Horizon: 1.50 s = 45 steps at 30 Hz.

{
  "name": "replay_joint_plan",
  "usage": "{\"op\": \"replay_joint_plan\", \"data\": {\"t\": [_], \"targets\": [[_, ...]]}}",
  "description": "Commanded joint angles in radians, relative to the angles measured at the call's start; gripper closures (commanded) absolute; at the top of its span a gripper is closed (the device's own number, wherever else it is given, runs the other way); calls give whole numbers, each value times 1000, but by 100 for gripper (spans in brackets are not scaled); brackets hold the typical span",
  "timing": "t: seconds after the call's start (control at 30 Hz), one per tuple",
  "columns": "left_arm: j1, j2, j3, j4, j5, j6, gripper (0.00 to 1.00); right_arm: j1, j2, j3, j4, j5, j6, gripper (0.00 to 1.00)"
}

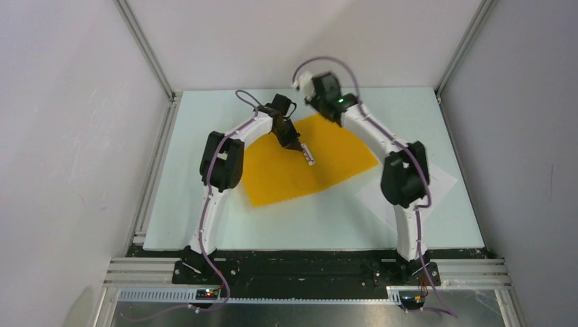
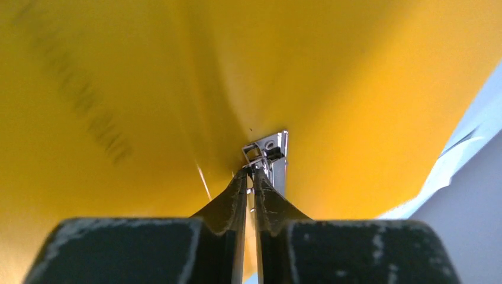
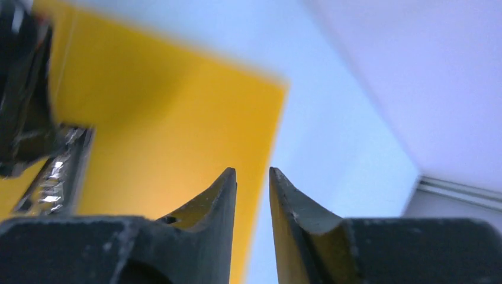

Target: Put the files into the folder

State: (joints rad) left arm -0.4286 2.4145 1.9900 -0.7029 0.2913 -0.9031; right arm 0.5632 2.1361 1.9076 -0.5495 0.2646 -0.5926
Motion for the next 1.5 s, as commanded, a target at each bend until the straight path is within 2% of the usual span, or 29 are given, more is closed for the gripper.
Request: {"op": "replay_joint_plan", "data": {"t": [0.0, 0.03, 0.07, 0.1, 0.27, 0.37, 0.47, 0.57, 0.7, 0.87, 0.93, 1.03, 1.17, 1.23, 1.47], "targets": [[-46, -50, 60, -54, -24, 159, 80, -38, -243, 78, 50, -39, 134, 66], [-42, -74, 73, -38, -14, 184, 71, -53, -274, 23, 37, -87, 153, 63], [-32, -86, 102, -33, -6, 220, 67, -62, -288, -8, 33, -106, 168, 63], [-26, -111, 115, -26, -4, 236, 58, -86, -315, -70, 14, -177, 191, 62], [45, -169, 187, 31, 137, 332, 38, -169, -412, -330, -19, -596, 67, 61], [86, -222, 169, 48, 194, 386, 34, -183, -441, -413, -8, -724, -29, 61], [102, -308, 112, 49, 207, 516, 31, -157, -424, -452, 17, -795, -93, 61], [118, -401, -20, 49, 198, 652, 30, -124, -368, -454, 80, -807, -93, 60], [153, -539, -234, 49, 117, 717, 30, -64, -293, -434, 165, -815, -68, 59], [210, -641, -466, 51, 89, 705, 39, 8, -215, -394, 268, -755, 16, 59], [243, -630, -514, 52, 94, 690, 48, 19, -182, -373, 299, -724, 52, 59], [285, -568, -545, 52, 111, 692, 67, 23, -138, -345, 320, -703, 74, 59], [290, -505, -562, 52, 104, 724, 83, 8, -88, -316, 335, -680, 60, 60], [289, -482, -562, 50, 84, 739, 88, -8, -64, -292, 347, -664, 59, 61], [278, -440, -563, 43, 34, 788, 93, -68, 76, -100, 321, -653, 64, 62]]}}
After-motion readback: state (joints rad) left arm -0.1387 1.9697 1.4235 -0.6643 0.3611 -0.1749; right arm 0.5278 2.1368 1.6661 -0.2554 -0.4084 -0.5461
